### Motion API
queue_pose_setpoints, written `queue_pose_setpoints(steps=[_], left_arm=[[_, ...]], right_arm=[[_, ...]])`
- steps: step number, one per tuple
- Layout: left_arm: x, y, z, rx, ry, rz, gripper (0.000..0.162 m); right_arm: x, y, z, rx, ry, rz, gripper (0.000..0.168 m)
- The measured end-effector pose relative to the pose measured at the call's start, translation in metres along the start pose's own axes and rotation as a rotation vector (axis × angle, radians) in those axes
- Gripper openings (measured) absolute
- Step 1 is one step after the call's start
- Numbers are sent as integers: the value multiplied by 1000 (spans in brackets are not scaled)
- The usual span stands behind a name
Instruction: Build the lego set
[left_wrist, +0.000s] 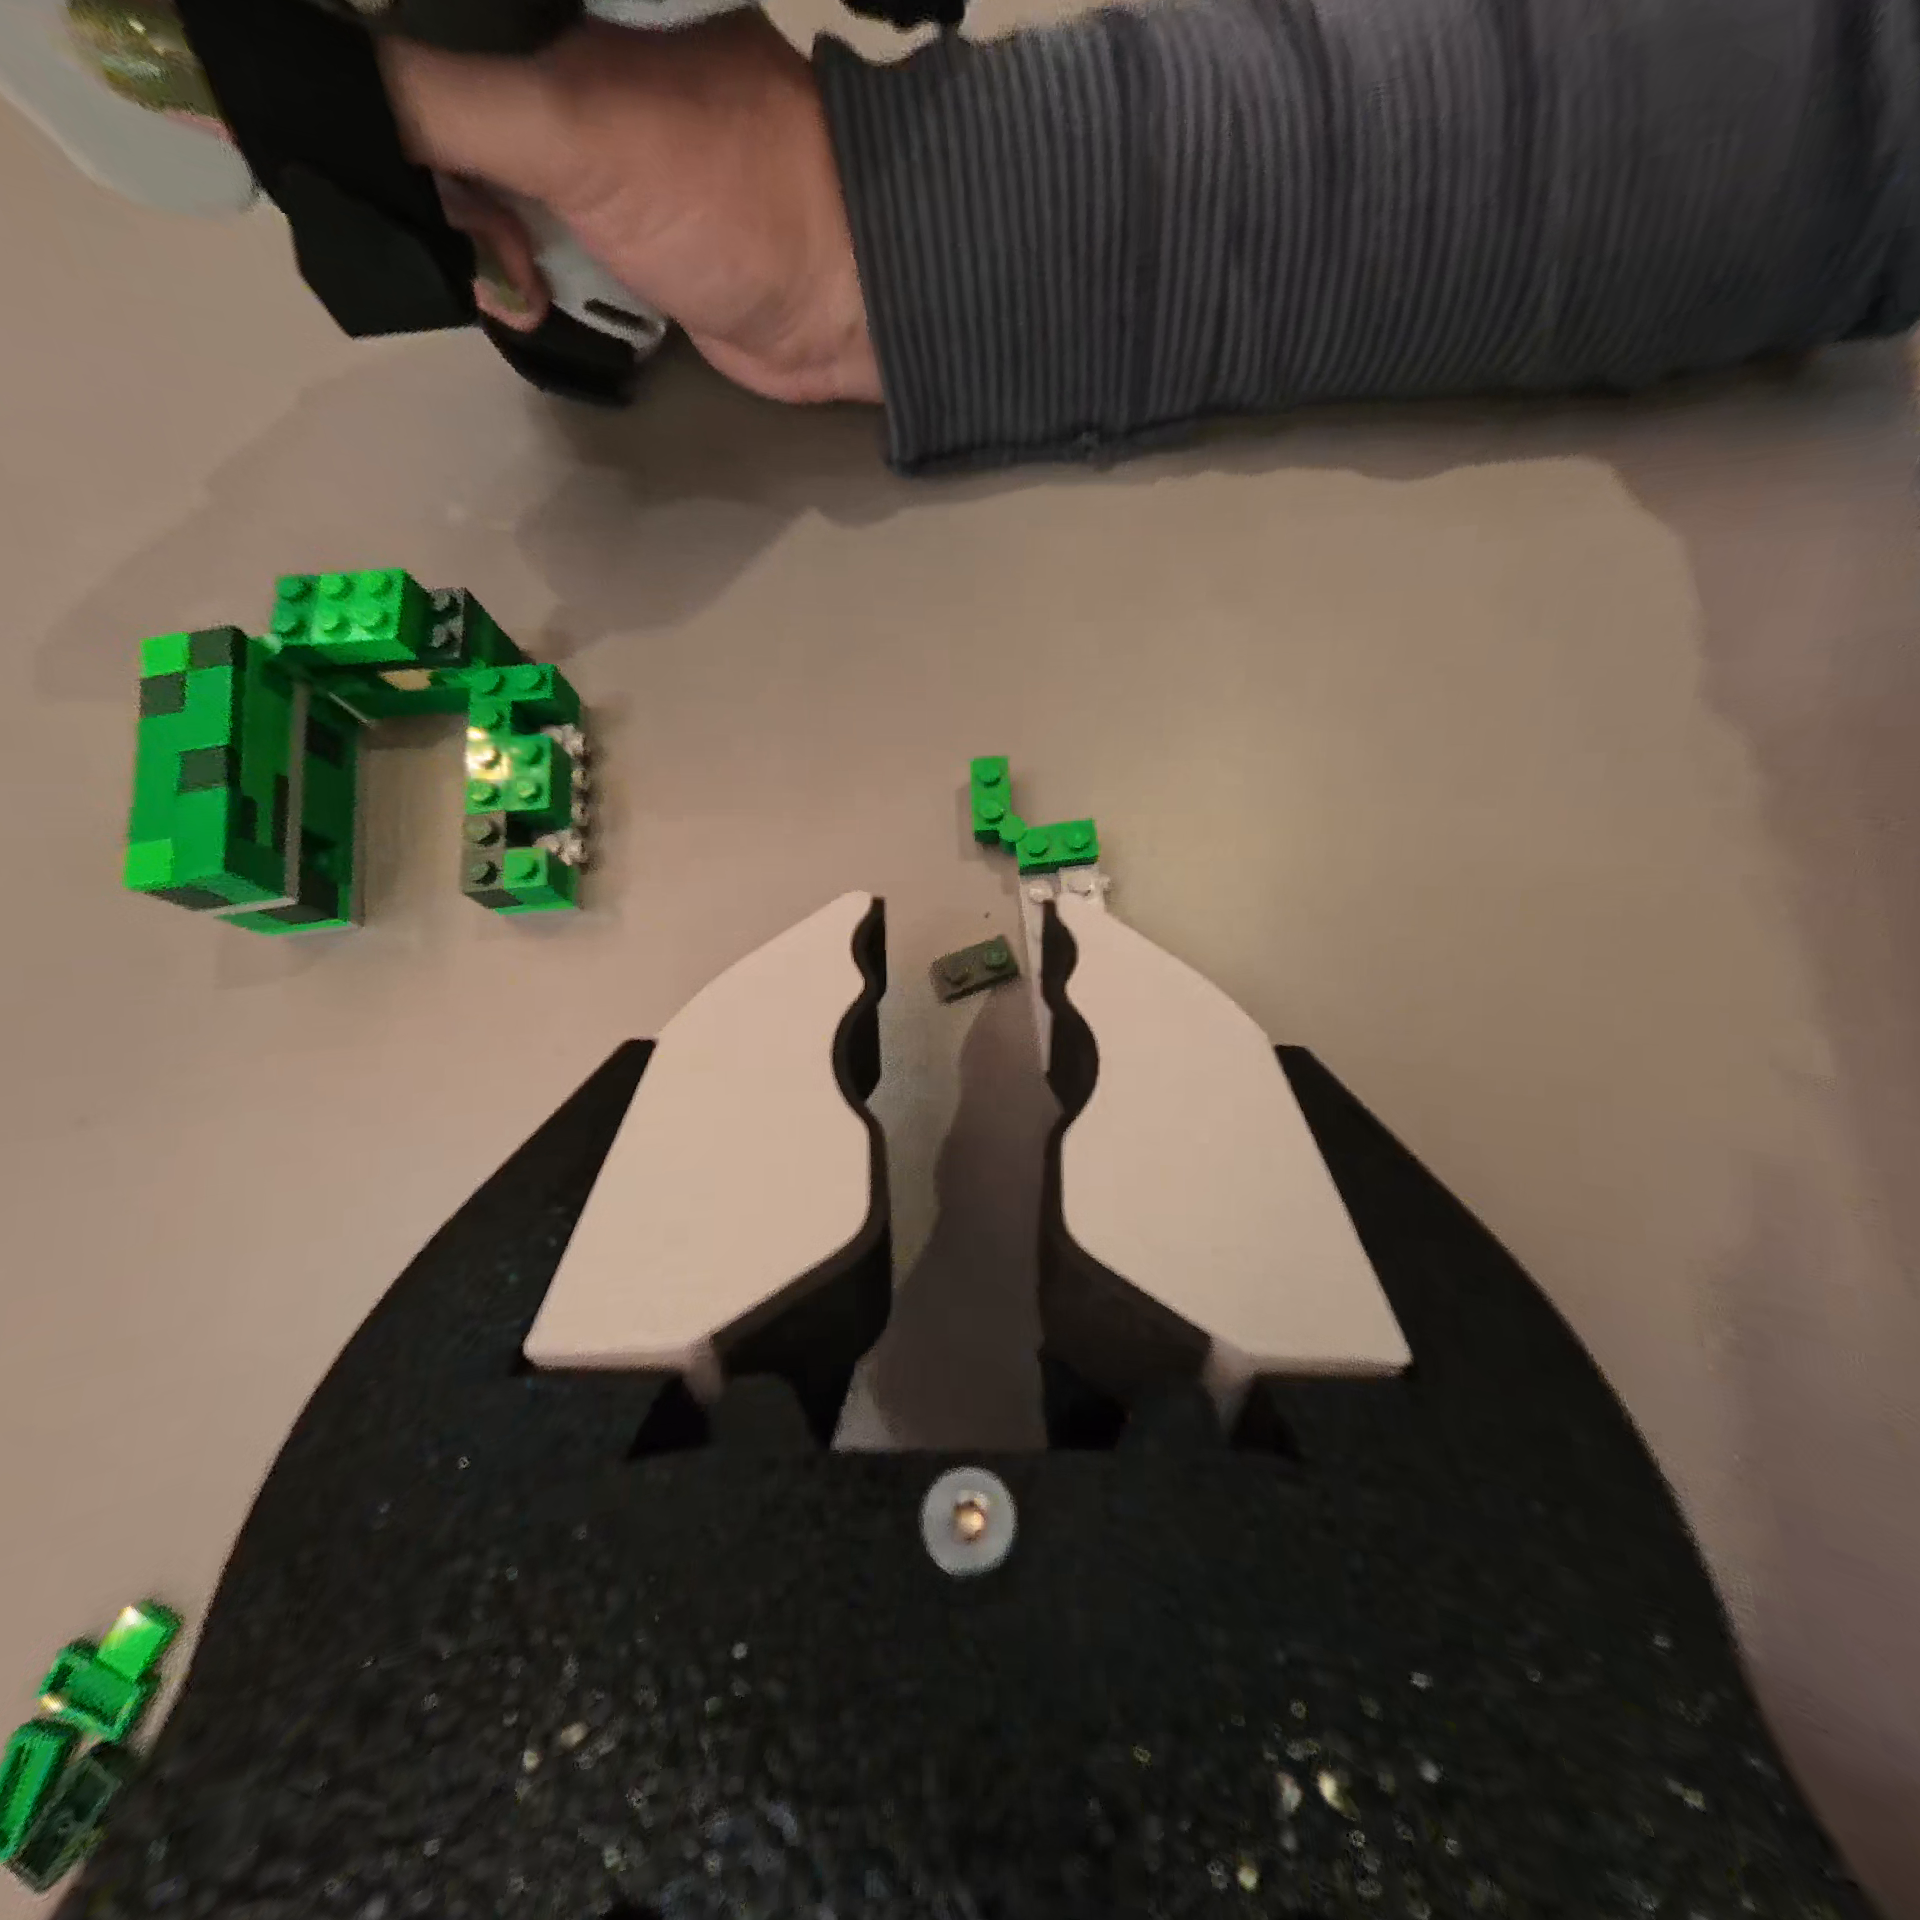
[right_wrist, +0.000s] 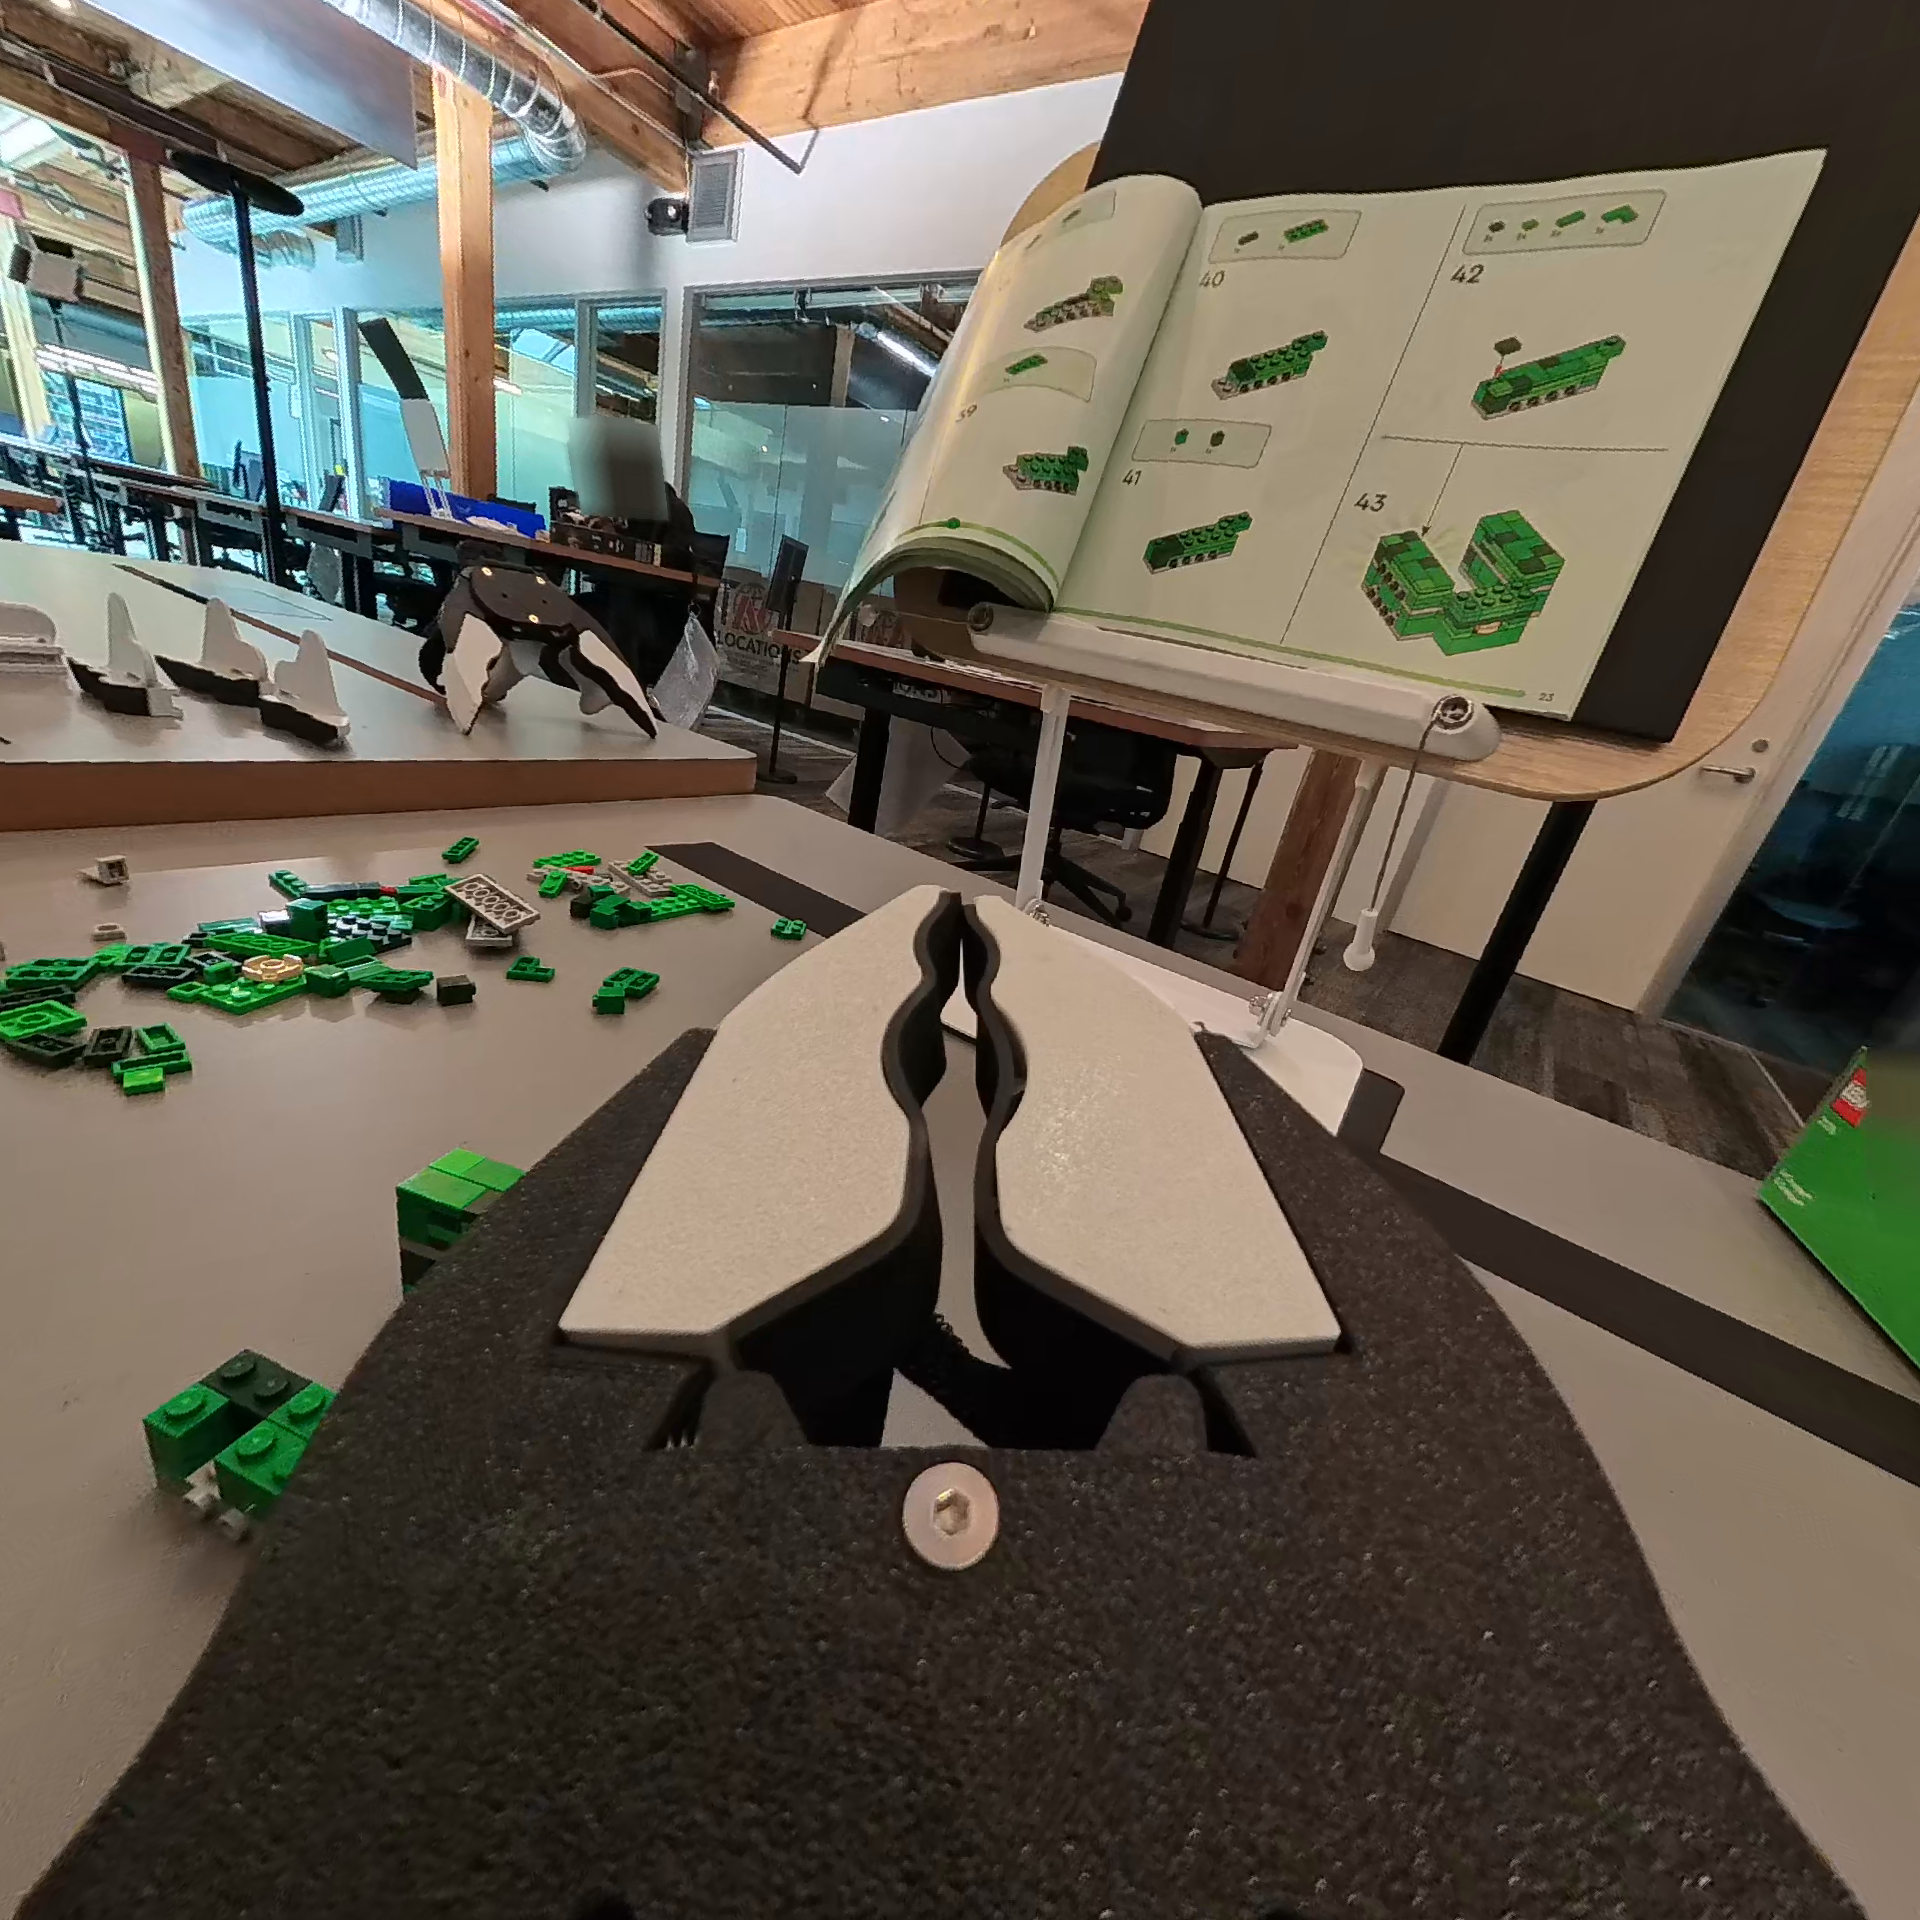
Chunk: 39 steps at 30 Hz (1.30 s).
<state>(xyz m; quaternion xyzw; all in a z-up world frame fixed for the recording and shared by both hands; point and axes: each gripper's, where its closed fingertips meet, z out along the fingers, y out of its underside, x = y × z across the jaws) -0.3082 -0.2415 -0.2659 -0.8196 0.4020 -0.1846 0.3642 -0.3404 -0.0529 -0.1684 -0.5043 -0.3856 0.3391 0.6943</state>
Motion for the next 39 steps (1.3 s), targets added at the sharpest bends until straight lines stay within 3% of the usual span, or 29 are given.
queue_pose_setpoints(steps=[1, 6, 10, 13, 15, 26, 39], left_arm=[[-1, -2, -3, 22, 1, -4, 28], [-34, -26, -35, 216, -172, -23, 30], [-106, -43, -85, 427, -609, -74, 26], [-156, -29, -115, 518, -933, -92, 21], [-171, -17, -120, 549, -1028, -126, 19], [-143, -32, -96, 588, -915, 80, 3], [-146, -28, -96, 600, -899, 35, 0]], right_arm=[[0, 0, 0, 0, 0, -1, 0], [-1, 0, 0, -2, 2, -16, 0], [-6, 0, 0, -7, -10, -58, 0], [-11, -1, 0, -9, -13, -108, 0], [-14, -2, 0, -7, -16, -143, 0], [-22, 0, 1, -10, -27, -241, 0], [-23, 3, 3, -19, -50, -213, 0]])
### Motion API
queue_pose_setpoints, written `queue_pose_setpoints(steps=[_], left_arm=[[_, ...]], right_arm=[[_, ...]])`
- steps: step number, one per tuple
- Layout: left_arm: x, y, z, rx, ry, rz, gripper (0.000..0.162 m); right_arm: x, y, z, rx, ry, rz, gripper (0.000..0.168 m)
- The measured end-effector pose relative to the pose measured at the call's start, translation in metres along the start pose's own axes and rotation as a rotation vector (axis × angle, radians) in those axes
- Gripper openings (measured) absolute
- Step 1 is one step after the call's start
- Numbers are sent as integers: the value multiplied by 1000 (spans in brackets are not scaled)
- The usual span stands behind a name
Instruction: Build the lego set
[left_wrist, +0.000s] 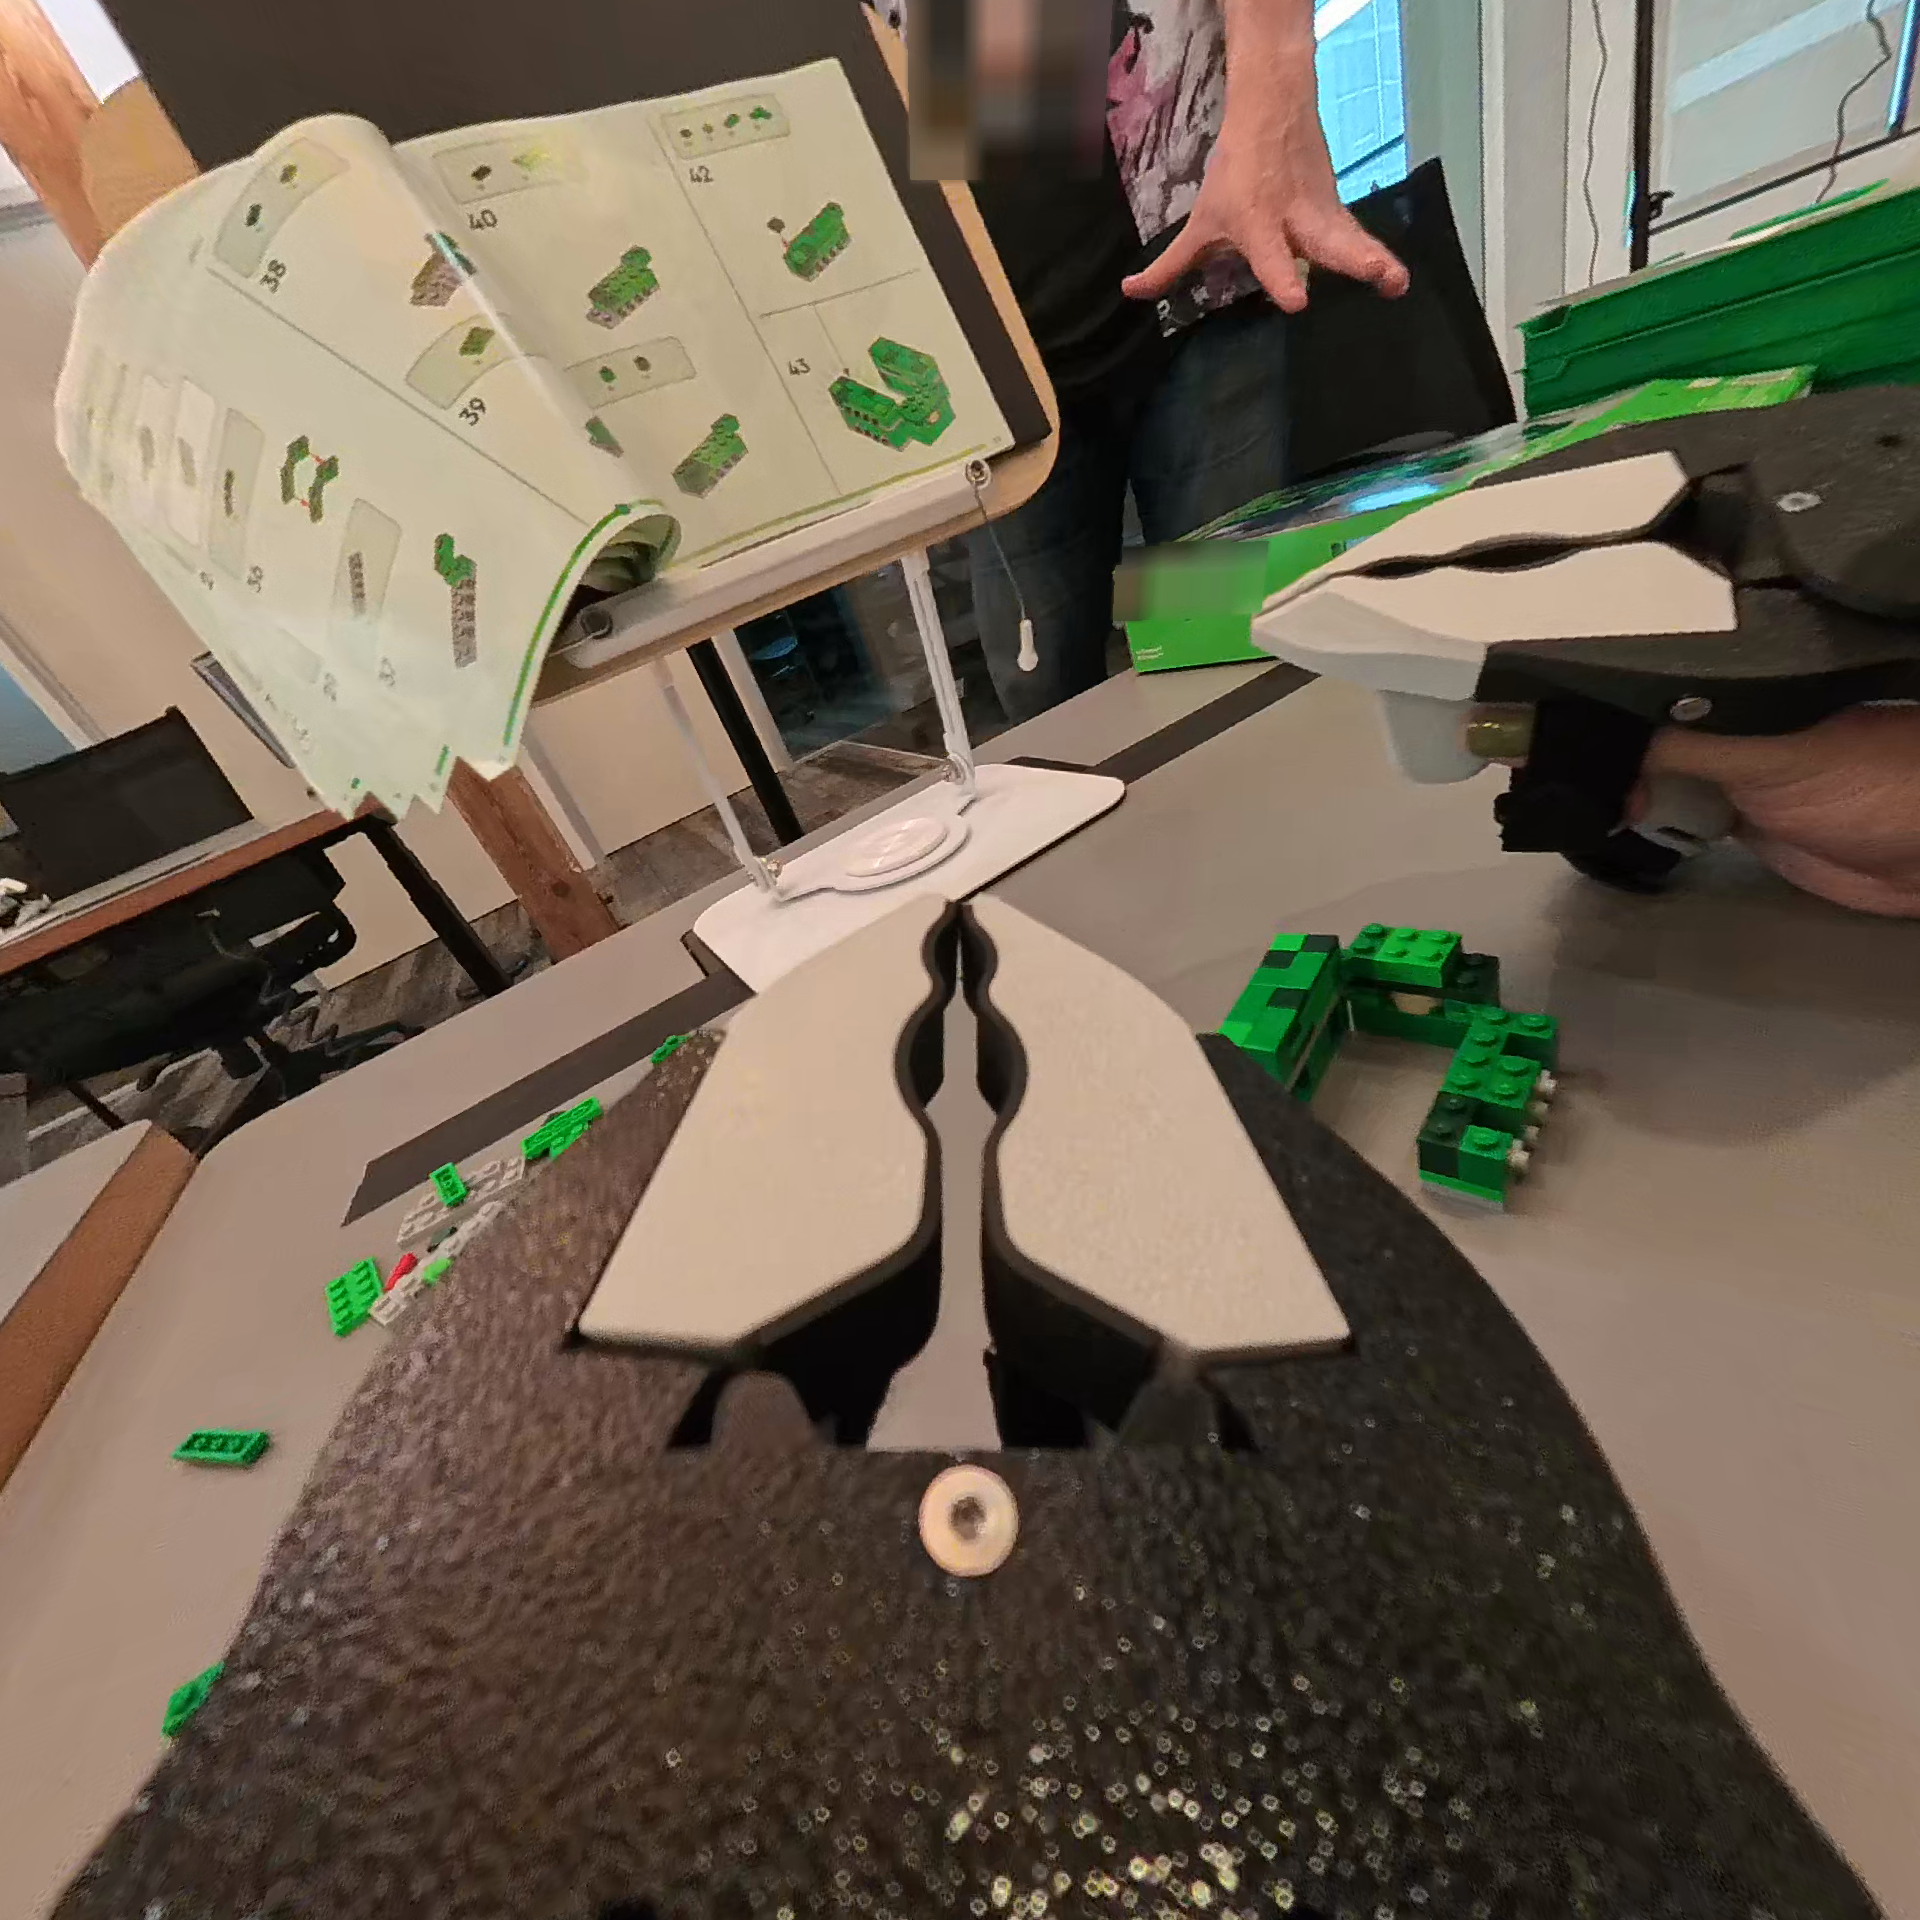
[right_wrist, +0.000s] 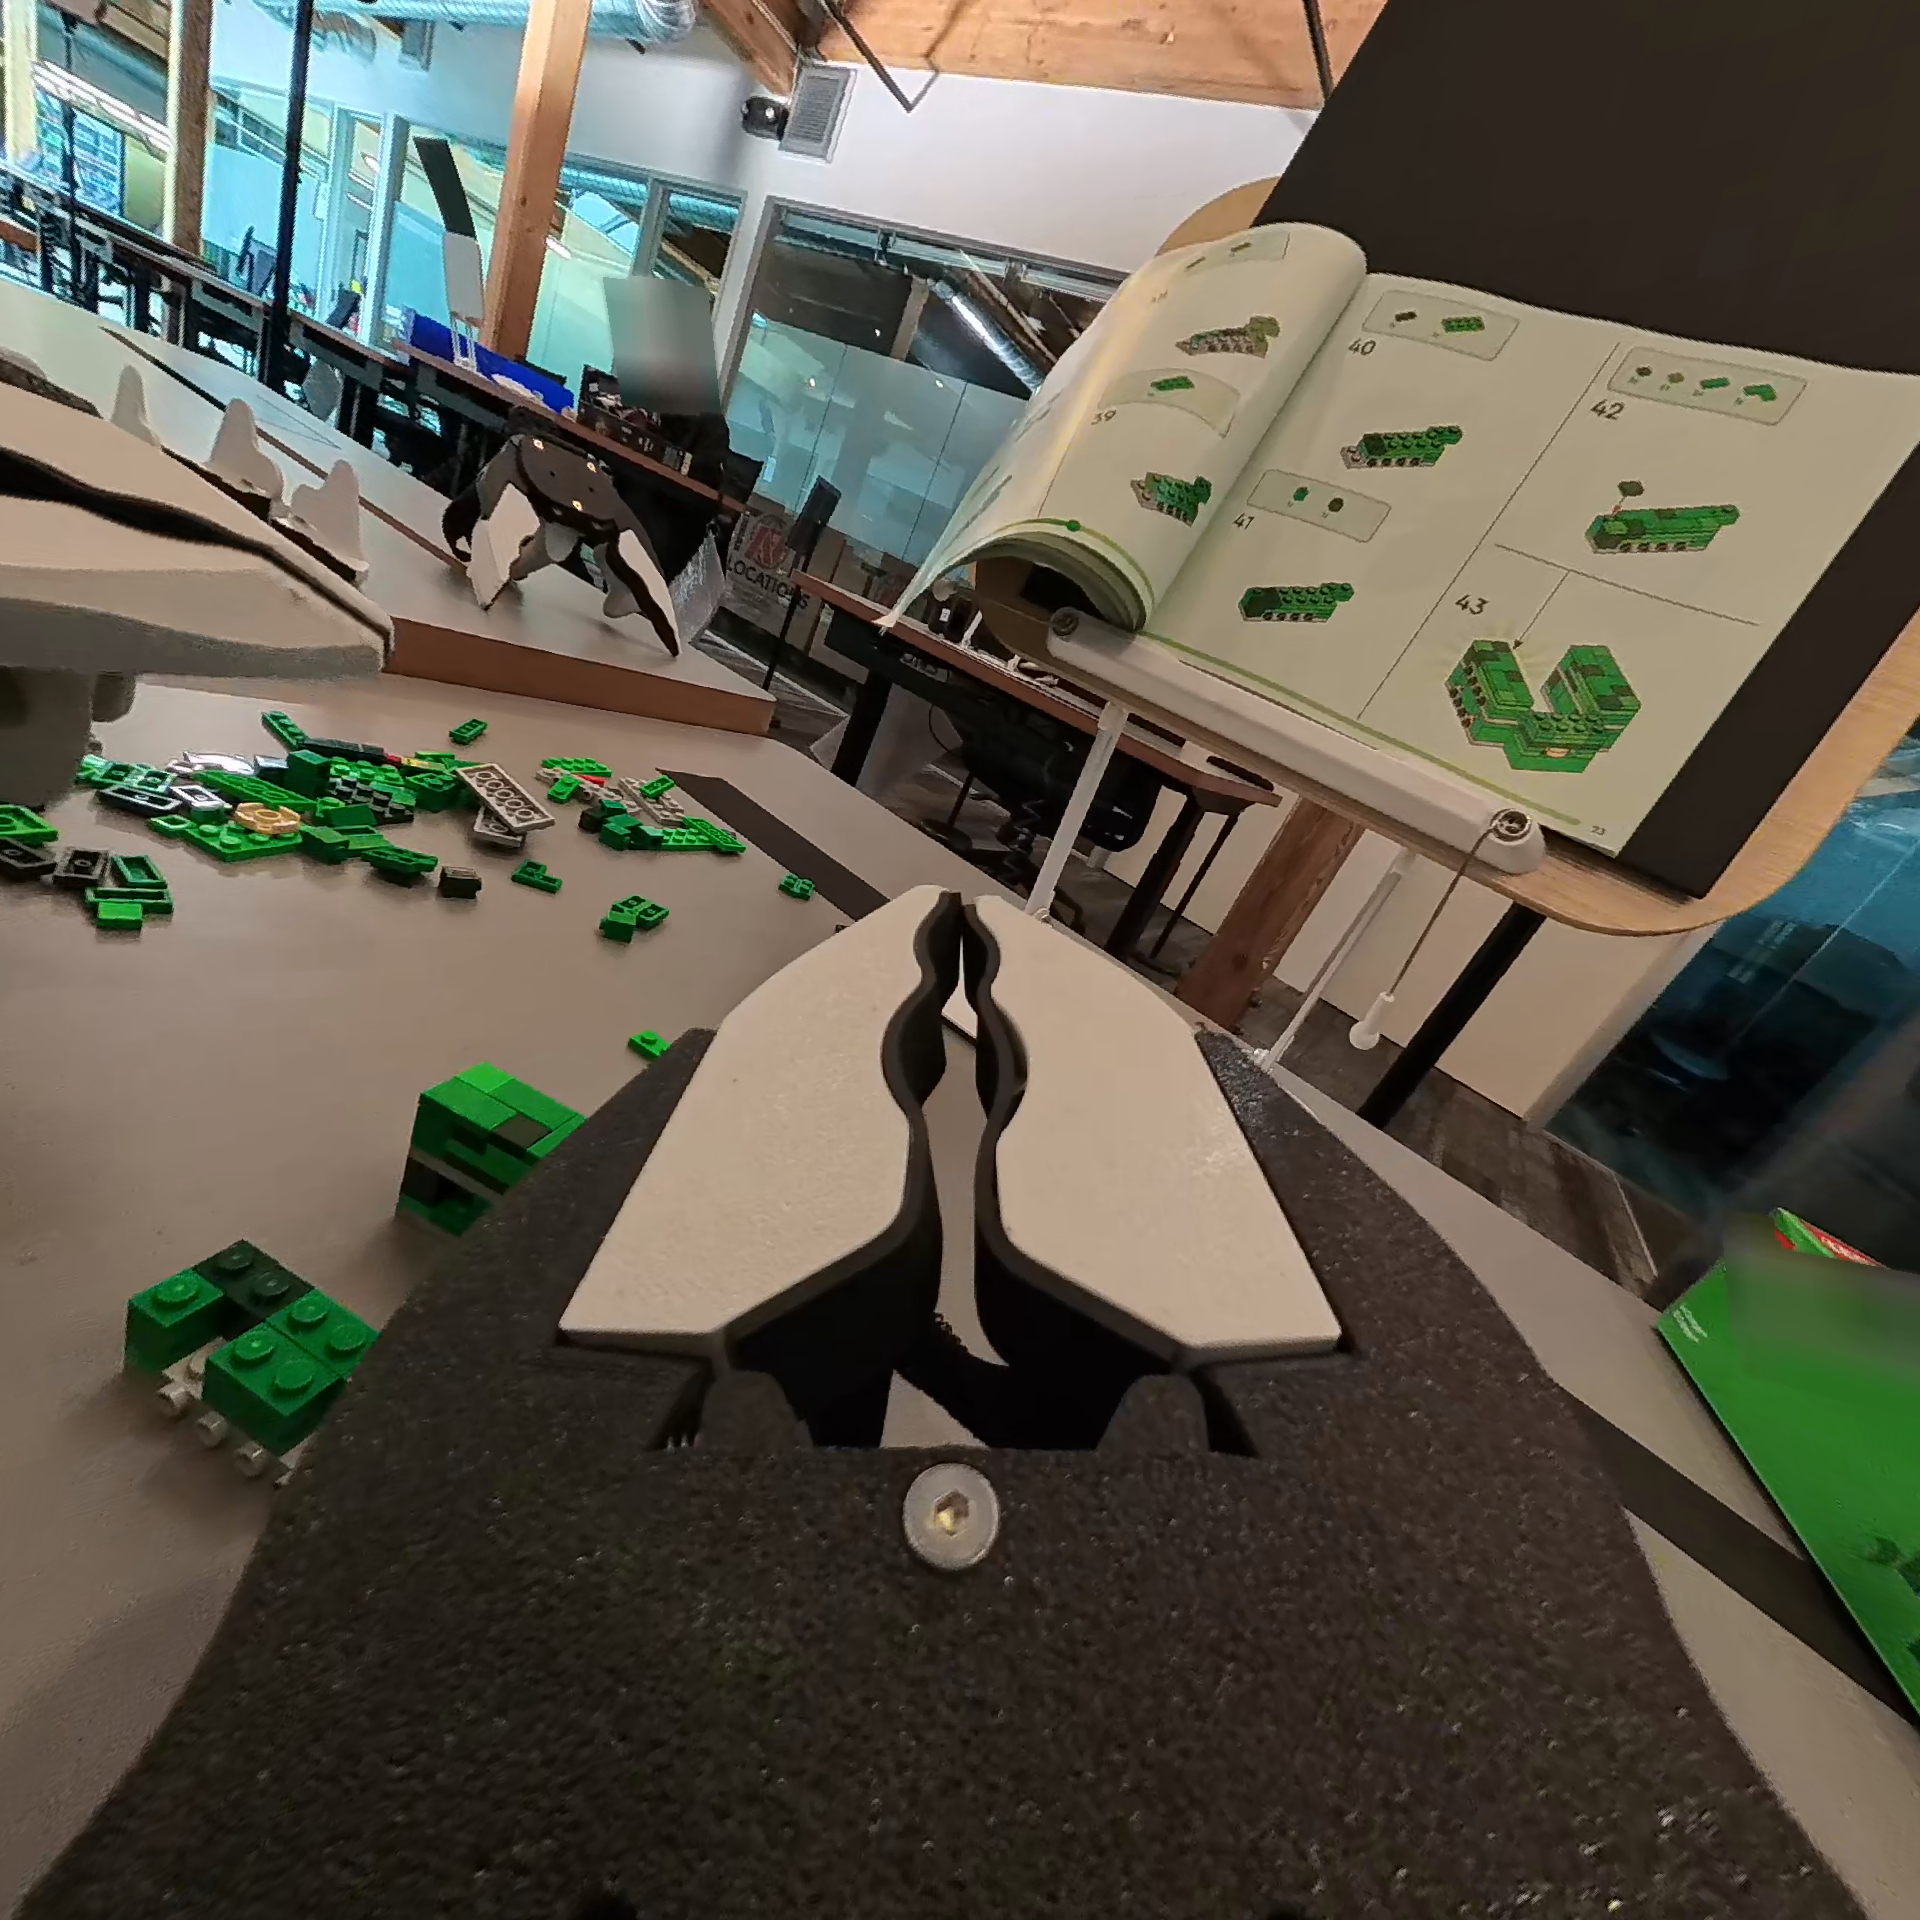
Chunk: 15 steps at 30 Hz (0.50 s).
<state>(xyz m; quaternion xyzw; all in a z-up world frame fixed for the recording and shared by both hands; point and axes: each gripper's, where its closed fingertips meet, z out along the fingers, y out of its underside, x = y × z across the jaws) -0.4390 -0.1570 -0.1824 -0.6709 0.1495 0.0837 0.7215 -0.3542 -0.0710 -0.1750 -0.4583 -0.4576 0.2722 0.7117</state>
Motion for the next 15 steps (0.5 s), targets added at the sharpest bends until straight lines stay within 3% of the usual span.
queue_pose_setpoints(steps=[15], left_arm=[[-4, 1, -1, 1, -9, -39, 0]], right_arm=[[1, -1, -1, 3, 5, -2, 0]])
